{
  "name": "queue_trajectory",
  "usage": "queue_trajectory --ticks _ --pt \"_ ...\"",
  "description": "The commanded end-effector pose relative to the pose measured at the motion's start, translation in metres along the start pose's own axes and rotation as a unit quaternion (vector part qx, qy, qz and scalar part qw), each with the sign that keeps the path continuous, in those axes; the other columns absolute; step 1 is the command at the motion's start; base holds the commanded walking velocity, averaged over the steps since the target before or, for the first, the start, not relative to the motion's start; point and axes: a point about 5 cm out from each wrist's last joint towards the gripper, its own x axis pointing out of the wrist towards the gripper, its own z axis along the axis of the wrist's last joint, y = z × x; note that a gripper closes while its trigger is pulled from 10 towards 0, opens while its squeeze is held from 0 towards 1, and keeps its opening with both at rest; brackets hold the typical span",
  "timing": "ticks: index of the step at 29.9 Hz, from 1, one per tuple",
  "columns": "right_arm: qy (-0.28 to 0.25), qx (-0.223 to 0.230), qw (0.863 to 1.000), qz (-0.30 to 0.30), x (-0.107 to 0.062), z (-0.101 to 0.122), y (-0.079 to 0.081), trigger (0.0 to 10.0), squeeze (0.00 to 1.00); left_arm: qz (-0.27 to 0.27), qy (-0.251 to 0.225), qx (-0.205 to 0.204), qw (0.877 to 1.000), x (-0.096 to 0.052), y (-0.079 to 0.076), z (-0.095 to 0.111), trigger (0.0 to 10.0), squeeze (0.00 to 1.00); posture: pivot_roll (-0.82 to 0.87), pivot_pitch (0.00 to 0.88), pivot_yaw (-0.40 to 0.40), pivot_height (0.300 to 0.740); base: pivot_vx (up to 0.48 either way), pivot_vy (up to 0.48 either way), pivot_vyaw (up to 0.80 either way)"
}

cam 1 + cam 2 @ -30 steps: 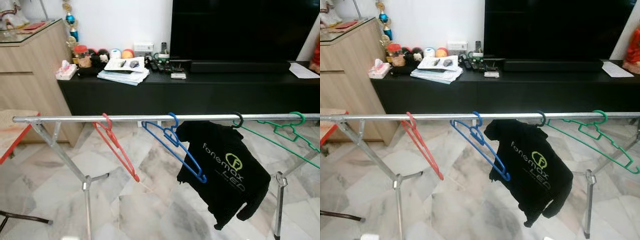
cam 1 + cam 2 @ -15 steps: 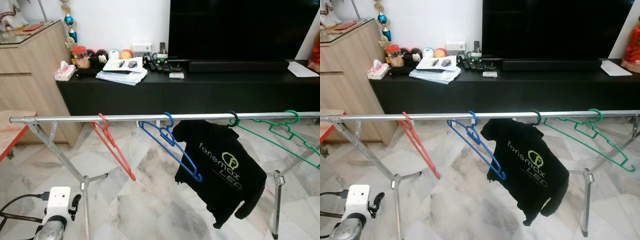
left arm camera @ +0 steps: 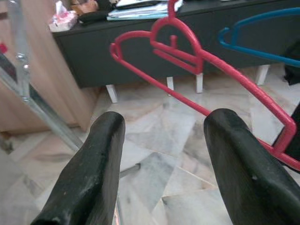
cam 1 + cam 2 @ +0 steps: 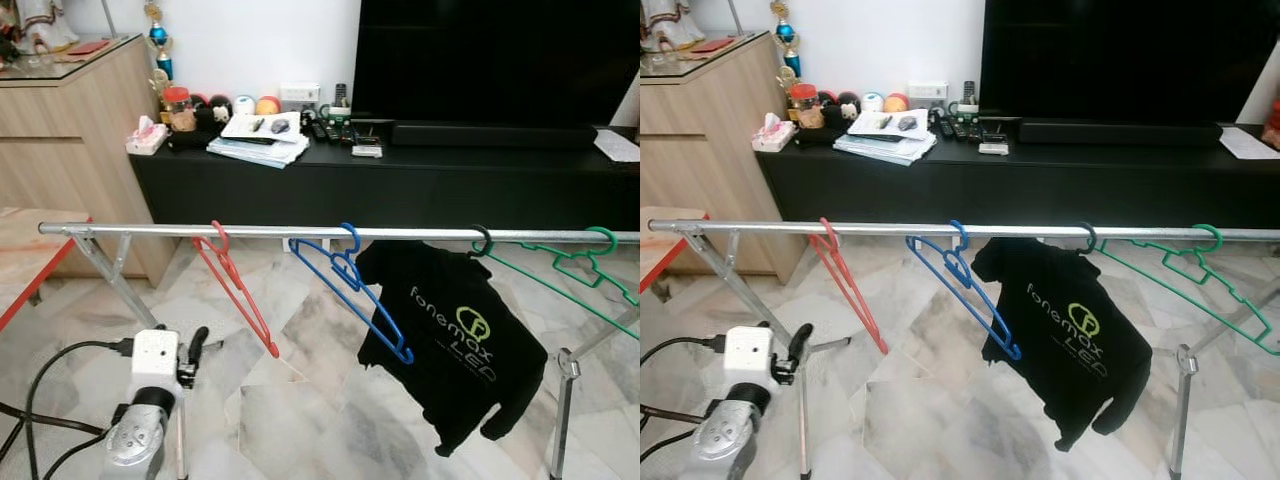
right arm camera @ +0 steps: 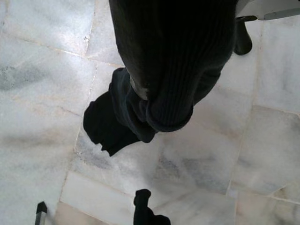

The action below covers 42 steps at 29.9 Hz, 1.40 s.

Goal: Hang hanger

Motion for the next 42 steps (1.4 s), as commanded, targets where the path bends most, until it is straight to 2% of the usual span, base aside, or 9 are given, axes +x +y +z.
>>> queue_trajectory --ticks 1,19,42 --pt "-0.005 0.004 1.000 0.002 0.000 0.002 0.002 10.0 0.00 -0.007 0.007 0.000 1.000 -0.004 0.002 -0.001 10.0 0.00 -0.02 0.000 0.017 0.740 0.000 0.000 0.00" --pt "-0.005 0.009 1.000 0.005 0.001 0.004 0.003 10.0 0.00 -0.016 0.011 0.002 1.000 0.000 0.010 -0.003 10.0 0.00 -0.01 0.000 0.014 0.740 0.000 0.000 0.00" --pt "-0.006 0.011 1.000 0.007 0.001 0.006 0.004 10.0 0.00 -0.019 0.021 0.002 1.000 0.001 0.013 -0.014 10.0 0.00 -0.01 0.000 0.009 0.740 0.265 0.000 0.00"
